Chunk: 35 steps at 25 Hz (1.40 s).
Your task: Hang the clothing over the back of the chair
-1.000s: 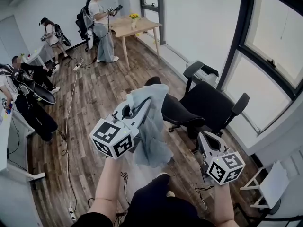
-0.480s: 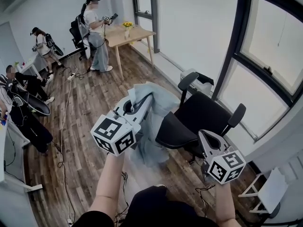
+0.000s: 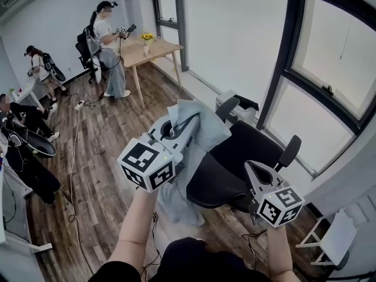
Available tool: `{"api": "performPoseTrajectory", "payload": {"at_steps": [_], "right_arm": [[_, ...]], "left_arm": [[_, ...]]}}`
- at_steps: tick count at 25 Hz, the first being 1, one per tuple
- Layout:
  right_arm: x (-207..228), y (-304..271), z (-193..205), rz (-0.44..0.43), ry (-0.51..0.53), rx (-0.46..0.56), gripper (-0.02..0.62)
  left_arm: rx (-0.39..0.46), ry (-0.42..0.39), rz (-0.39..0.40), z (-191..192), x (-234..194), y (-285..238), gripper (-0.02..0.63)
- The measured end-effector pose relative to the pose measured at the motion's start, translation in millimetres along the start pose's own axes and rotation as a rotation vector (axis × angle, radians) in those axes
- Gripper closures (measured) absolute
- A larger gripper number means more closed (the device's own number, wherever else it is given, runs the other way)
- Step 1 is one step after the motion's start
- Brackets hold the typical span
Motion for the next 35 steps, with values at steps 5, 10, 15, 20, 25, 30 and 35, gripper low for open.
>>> {"api": "performPoseTrajectory", "payload": {"at_steps": [5, 10, 15, 20, 25, 30, 35], "right_arm": [[18, -3, -25, 0.031, -0.008, 0.013, 0.594], [34, 1, -50, 0.049, -0.008, 0.028, 0.594], [48, 9, -74, 0.093, -0.003, 0.059, 0.594], [68, 20, -95, 0.163, 0.01, 0.092, 0.594], [90, 26, -108, 0.23, 0.019, 0.098, 0.594], [104, 35, -113, 0.323, 0.017, 0.125, 0.594], [126, 36, -90, 0.359, -0.014, 0.107, 0.594]], "left_arm": [[0.028, -0.037, 0.068, -32, -1, -30, 0.589], [0.05, -0.071, 0.126, -66, 3, -59, 0.589], [0.055, -0.07, 0.188, -85, 5, -89, 0.589], [0.064, -0.074, 0.258, -102, 11, -129, 0.589], [0.084, -0.041, 0.306, -118, 12, -175, 0.589], [0.144, -0.017, 0.37, -137, 15, -216, 0.589], [0.068, -0.03, 0.369, -104, 20, -263, 0.589]]}}
Point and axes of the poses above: the fingertips, and each gripper's own axes: y backward along the fingers, x to its right, z out of its underside, the point moved 9 cm from there along y, backward along the fingers, and after that the axes turned 14 degrees about -x, right-handed, at the moved point
